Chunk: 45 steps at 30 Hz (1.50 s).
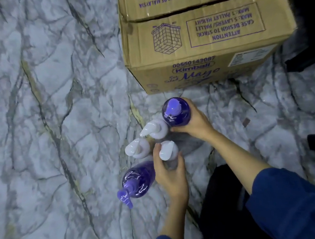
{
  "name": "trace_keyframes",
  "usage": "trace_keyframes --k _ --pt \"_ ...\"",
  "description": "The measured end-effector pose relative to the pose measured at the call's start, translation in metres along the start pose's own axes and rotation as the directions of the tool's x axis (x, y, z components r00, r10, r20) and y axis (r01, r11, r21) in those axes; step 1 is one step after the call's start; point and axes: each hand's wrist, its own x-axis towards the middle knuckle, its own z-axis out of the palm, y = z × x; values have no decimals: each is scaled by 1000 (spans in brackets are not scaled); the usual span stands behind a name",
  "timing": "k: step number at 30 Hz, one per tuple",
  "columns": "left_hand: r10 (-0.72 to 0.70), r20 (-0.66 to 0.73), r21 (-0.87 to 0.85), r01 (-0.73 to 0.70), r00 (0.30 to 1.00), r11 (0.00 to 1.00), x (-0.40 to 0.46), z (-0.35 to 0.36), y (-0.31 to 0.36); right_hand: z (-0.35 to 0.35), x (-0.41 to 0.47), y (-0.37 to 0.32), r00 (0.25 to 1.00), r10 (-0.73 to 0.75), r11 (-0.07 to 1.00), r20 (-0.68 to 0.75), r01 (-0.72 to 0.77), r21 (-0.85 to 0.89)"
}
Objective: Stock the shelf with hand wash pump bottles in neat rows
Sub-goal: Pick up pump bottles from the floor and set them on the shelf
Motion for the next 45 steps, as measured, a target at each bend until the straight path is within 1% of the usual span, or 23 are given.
trace_keyframes --k 4,6,8,10,12,15,18,20,23,27,30,34,36,39,43,45 --pt "-100 39 -9 100 994 995 11 5 -8 3 -1 1 1000 -5 998 -1 5 63" --pt "-169 53 50 166 984 985 18 8 -15 4 0 3 1000 2 996 -17 0 85" --pt "-232 63 158 220 971 963 25 12 -25 6 1 5 999 0 996 -36 3 93" --pt "-258 72 224 236 964 945 32 16 -36 9 1 7 998 -14 995 -58 20 100" --pt "-254 91 232 227 963 946 34 18 -43 11 -1 11 995 -17 992 -102 29 122" --pt "-196 102 169 177 975 970 29 18 -40 10 -9 11 982 -12 986 -188 42 162" --pt "-138 135 92 127 981 988 17 21 -27 0 -17 8 973 -23 984 -231 63 166" --pt "-72 152 46 66 986 997 7 23 -17 -9 -25 3 968 -16 987 -252 55 149" --pt "13 137 18 -16 990 1000 -7 26 2 -22 -40 -7 952 -28 995 -304 55 78" --pt "38 182 -90 -22 983 996 -20 22 33 -47 -56 -30 938 -28 999 -345 42 33" --pt "54 234 -108 -29 971 994 -25 17 58 -68 -67 -54 928 -13 1000 -372 18 9" --pt "53 251 -127 -21 967 992 -28 7 99 -94 -82 -89 912 -29 999 -409 13 -41" --pt "107 275 -147 -68 955 987 -26 4 120 -105 -91 -108 899 -53 998 -435 33 -54" --pt "235 308 -219 -172 922 961 -26 1 156 -118 -106 -139 869 -82 996 -488 61 -58" --pt "362 315 -319 -261 877 911 -30 -13 205 -135 -131 -185 802 -155 988 -577 138 -73" --pt "411 310 -351 -298 858 888 -35 -25 229 -144 -147 -210 758 -179 982 -628 174 -70"
